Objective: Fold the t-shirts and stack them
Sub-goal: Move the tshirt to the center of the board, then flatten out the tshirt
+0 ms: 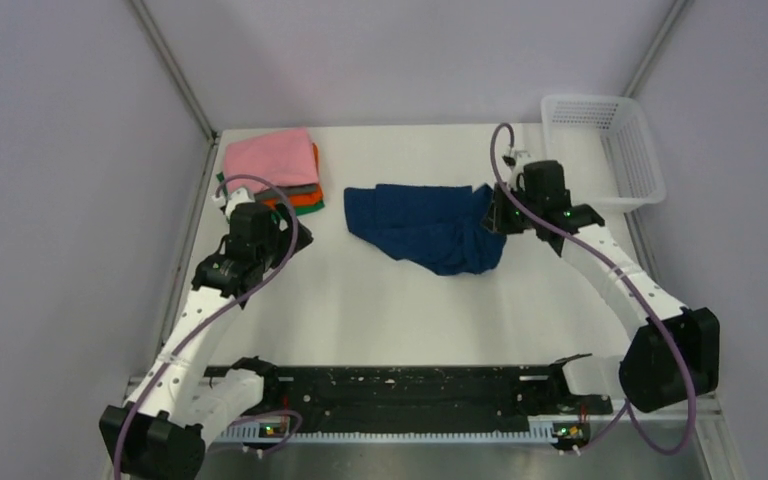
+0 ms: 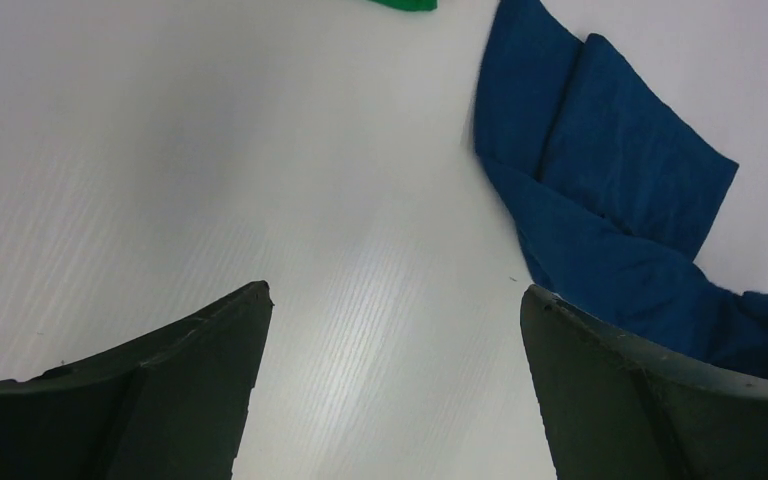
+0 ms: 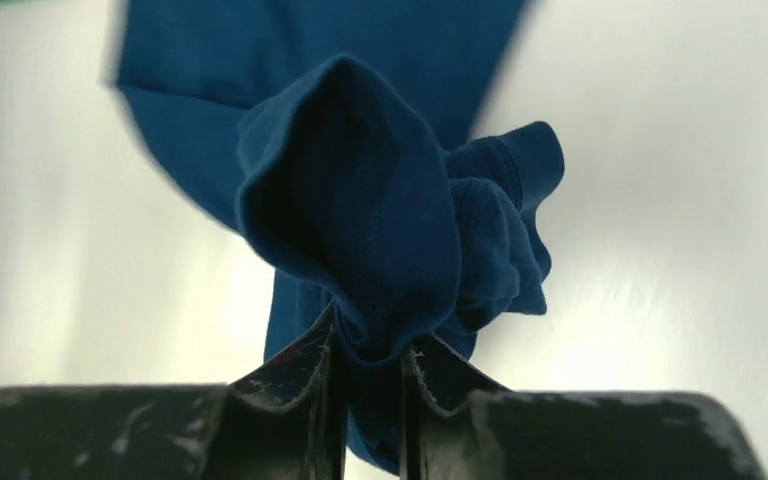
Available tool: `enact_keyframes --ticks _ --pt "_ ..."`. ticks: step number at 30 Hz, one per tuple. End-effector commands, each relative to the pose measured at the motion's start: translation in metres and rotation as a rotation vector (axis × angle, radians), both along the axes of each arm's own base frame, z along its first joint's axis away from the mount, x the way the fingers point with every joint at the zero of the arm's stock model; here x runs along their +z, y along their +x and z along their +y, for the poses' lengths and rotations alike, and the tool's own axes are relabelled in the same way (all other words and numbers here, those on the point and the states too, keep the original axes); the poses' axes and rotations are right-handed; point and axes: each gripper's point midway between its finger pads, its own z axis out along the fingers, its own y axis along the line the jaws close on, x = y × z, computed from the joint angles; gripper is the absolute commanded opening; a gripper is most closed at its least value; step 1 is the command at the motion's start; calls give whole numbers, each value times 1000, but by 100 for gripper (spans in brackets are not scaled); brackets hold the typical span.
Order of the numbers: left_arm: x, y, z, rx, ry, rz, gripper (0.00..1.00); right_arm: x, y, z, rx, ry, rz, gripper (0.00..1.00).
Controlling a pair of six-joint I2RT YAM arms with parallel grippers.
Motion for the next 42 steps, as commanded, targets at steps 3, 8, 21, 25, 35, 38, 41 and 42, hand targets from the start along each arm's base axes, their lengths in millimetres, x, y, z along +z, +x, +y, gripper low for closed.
enact_keyframes --ticks 3,8,21,25,35,38,41,42 --pt "-20 21 -27 -140 -18 69 99 -31 -28 -86 -455 -150 9 63" --pt "-37 44 -60 -274 -91 155 99 -33 -42 -101 -523 -181 18 88" --pt "-100 157 -83 -261 -36 328 84 -27 28 -1 -214 -56 11 91" --pt "-122 179 -93 -274 -42 377 76 -49 42 12 -234 -96 94 90" --pt "-173 181 -112 -314 -39 483 66 -84 9 -57 -469 -228 184 91" --pt "-180 177 -122 -347 -41 496 51 -93 -3 -73 -513 -215 221 91" --pt "-181 173 -130 -379 -45 497 1 -101 -14 -85 -547 -207 249 91" --pt "-180 172 -132 -385 -49 496 0 -102 -16 -89 -560 -207 253 91"
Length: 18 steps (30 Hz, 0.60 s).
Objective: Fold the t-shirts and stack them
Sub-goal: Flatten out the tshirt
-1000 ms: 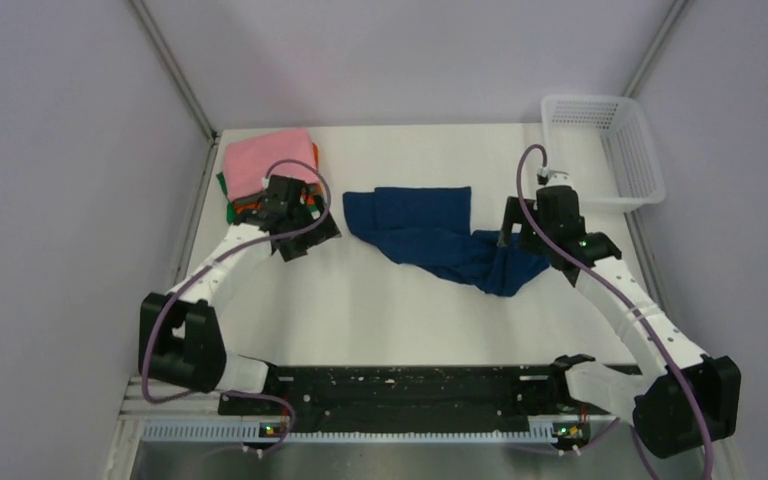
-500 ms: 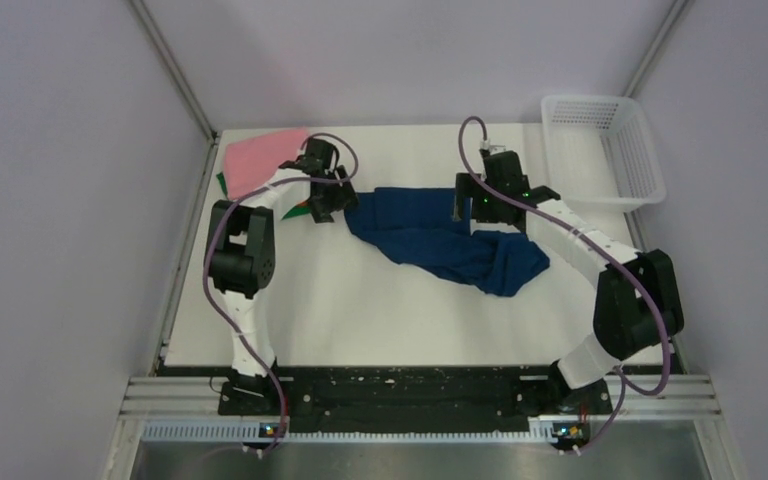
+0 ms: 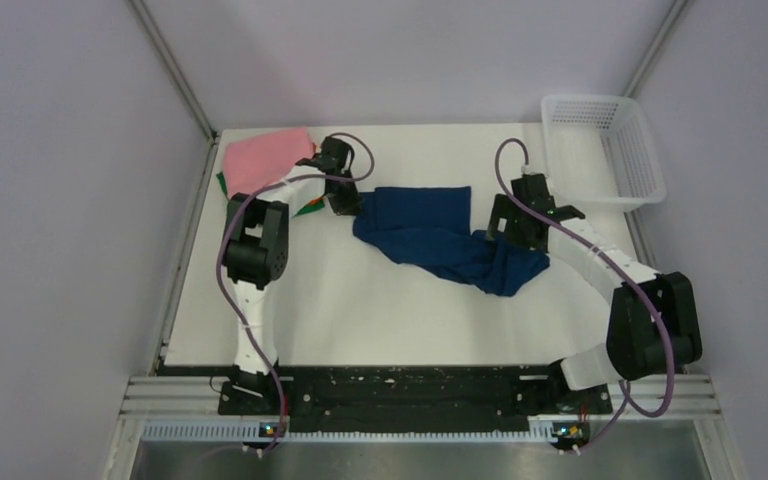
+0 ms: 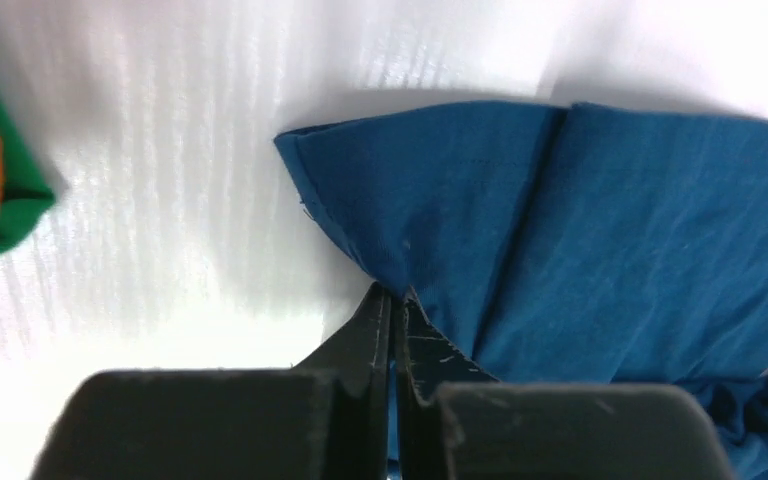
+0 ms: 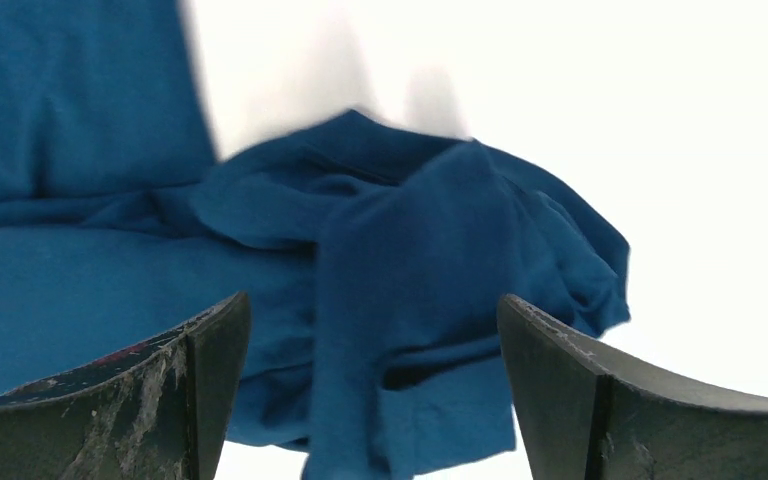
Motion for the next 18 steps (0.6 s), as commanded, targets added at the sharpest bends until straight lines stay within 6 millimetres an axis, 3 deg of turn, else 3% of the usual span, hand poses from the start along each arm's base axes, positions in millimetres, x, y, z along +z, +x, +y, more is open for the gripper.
enact_keyframes --ticks 1,4,10,14,16,18 --pt "-16 -17 -12 -63 -6 54 0 8 -10 -19 -86 9 -24 91" --pt "-4 -27 1 -42 31 20 0 9 -11 -20 -89 8 -29 88" --pt "21 -75 15 -14 5 -21 0 3 -4 -5 -34 61 -20 74" --pt "29 -106 25 26 -7 -17 0 -15 -2 4 9 87 9 66" --pt "36 -118 27 36 -26 -29 0 -27 -6 5 19 81 44 51" --pt "41 -129 30 44 -31 -32 0 -30 -9 1 7 67 50 24"
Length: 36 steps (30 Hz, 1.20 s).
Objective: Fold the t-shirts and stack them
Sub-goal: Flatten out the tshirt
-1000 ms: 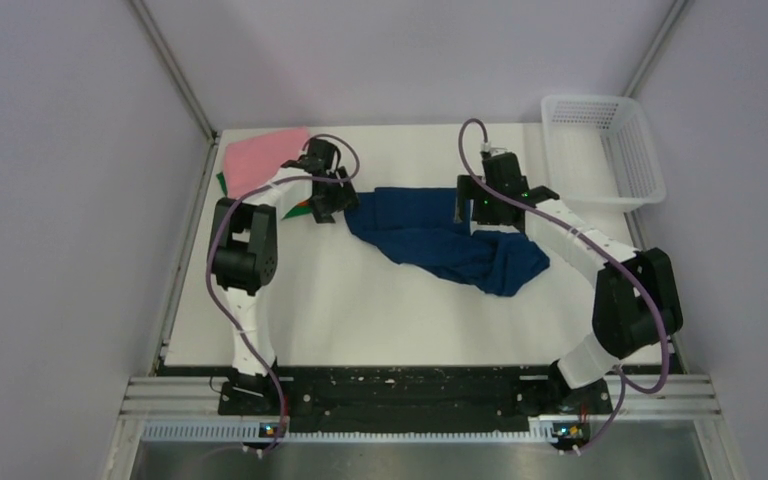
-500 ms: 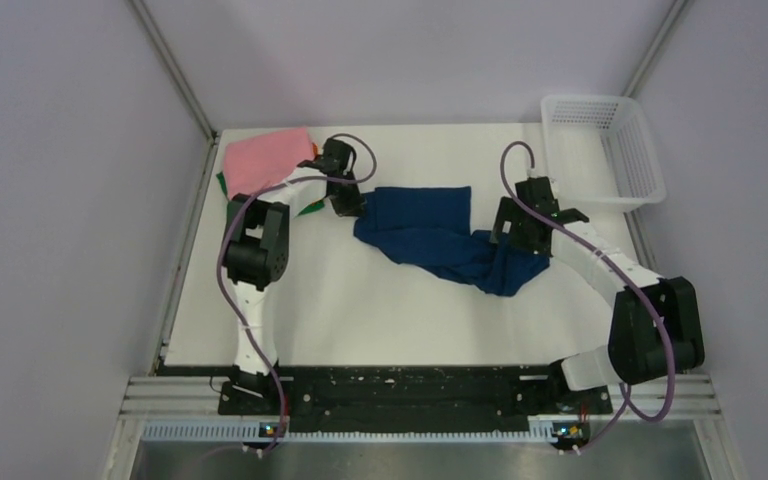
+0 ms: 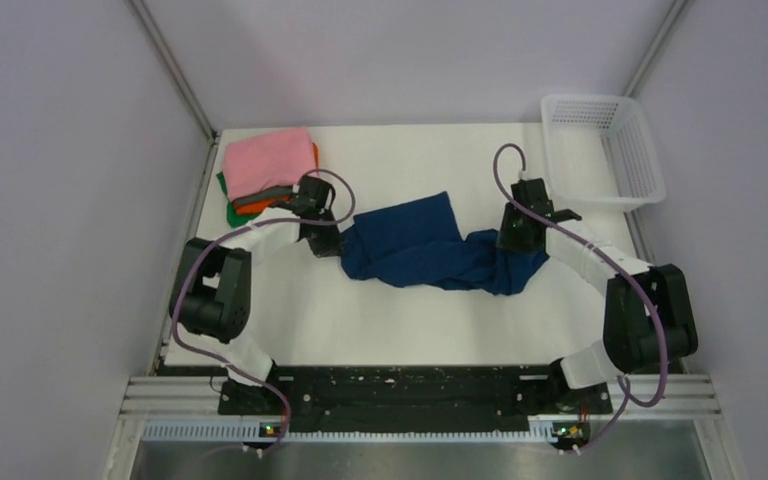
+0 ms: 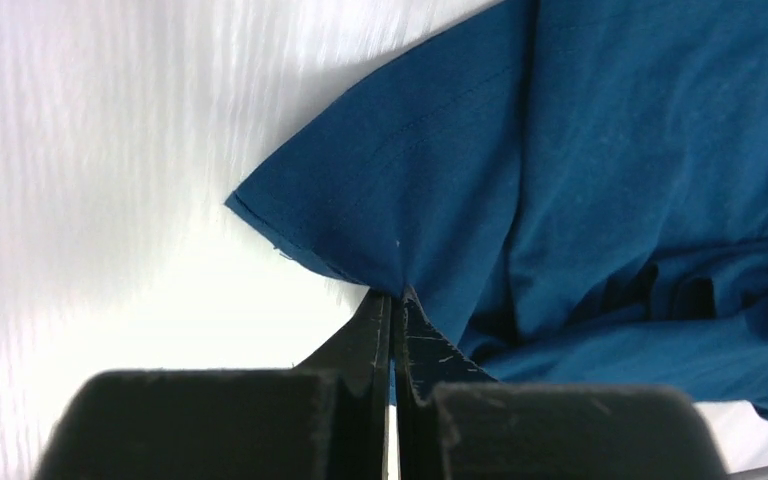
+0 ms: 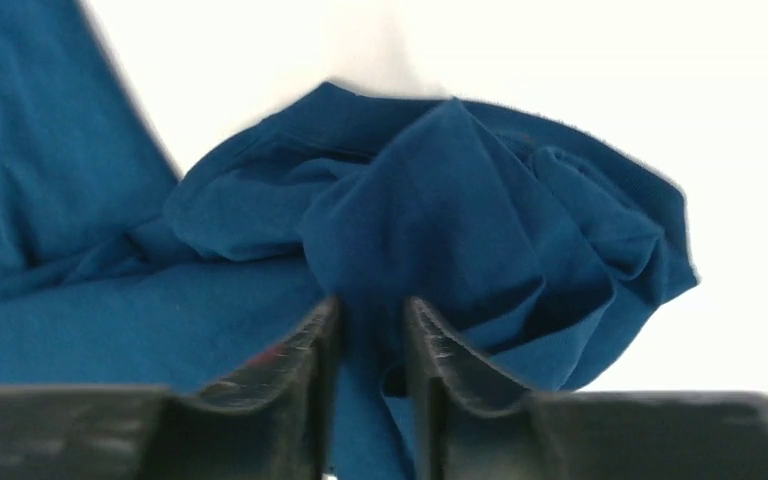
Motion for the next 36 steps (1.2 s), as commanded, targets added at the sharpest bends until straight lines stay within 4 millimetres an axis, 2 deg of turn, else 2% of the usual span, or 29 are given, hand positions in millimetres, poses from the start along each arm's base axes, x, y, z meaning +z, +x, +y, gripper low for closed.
enact_keyframes --ticks 1,3,7,10,14,16,17,18,21,23,26,28,30,33,36 --pt "34 -9 3 39 -37 -87 0 -6 0 -1 0 -6 -5 15" --pt "51 -11 5 31 -38 -122 0 9 2 -8 -24 -28 -52 0" --pt "107 -7 7 22 -57 -258 0 62 6 -21 -53 -59 -188 0" --pt "163 -4 15 33 -56 -411 0 117 3 -28 -67 -54 -339 0" --pt "245 -6 44 152 -14 -637 0 205 -14 -45 -111 -55 -577 0" --pt "293 -15 60 219 -10 -750 0 246 -26 -52 -128 -46 -685 0" --pt "308 -20 67 245 0 -783 0 266 -33 -53 -131 -34 -738 0" --pt "335 -26 75 276 0 -838 0 285 -40 -55 -132 -22 -788 0" --pt "386 -49 101 367 23 -954 0 334 -60 -59 -120 1 -927 0" --pt "413 -66 116 422 29 -1029 0 356 -71 -63 -121 1 -996 0" --pt "436 -84 136 504 43 -1099 0 380 -89 -68 -120 6 -1071 0" --pt "440 -89 145 547 62 -1111 0 388 -97 -69 -115 15 -1105 0" --pt "435 -84 149 572 90 -1093 0 390 -98 -67 -106 21 -1115 0" --pt "427 -59 142 551 132 -1047 0 383 -80 -60 -85 12 -1087 0" --pt "417 -17 133 500 203 -977 0 373 -49 -53 -70 -20 -1052 0"
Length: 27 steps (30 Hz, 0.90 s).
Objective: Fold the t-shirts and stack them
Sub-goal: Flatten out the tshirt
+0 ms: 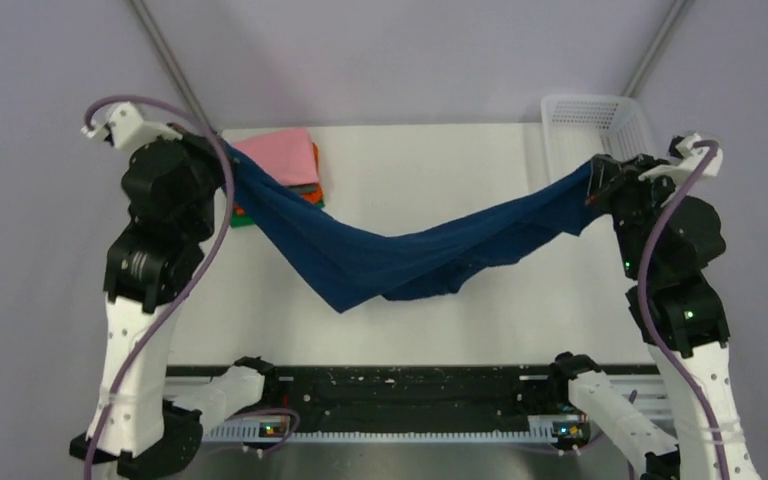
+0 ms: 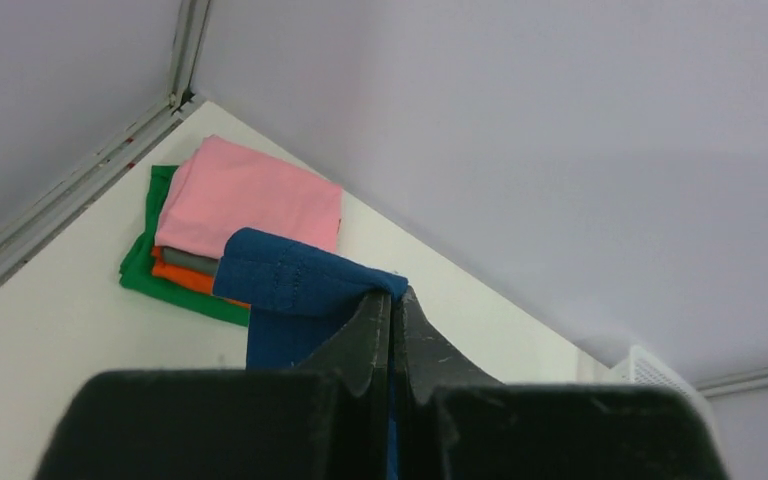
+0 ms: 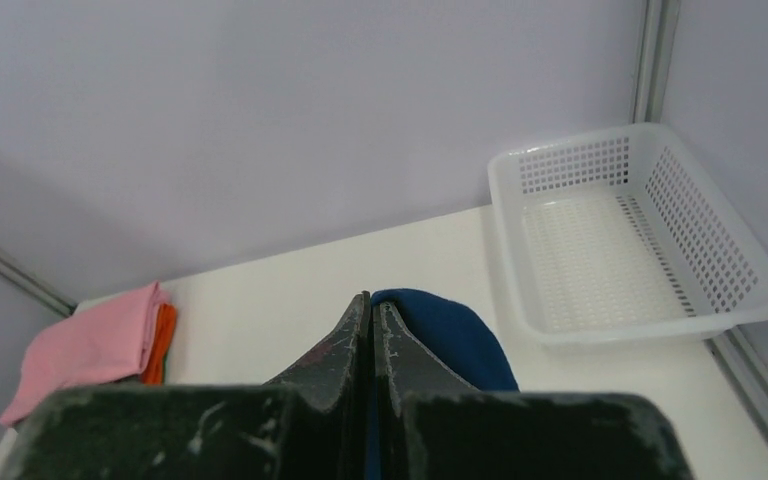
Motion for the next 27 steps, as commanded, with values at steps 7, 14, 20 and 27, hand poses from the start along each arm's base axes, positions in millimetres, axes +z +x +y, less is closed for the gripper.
enact_keyframes --ticks 7,14,20,27 --pt "-32 151 -6 -43 101 281 0 20 88 12 -41 -110 1 0" --pt "-56 133 -9 -92 98 377 0 -11 67 5 -53 -97 95 0" --pt "-53 80 9 -32 123 343 0 -32 26 -5 -54 -88 151 0" --pt "-69 59 8 -57 133 373 0 -70 9 -13 -78 -88 246 0"
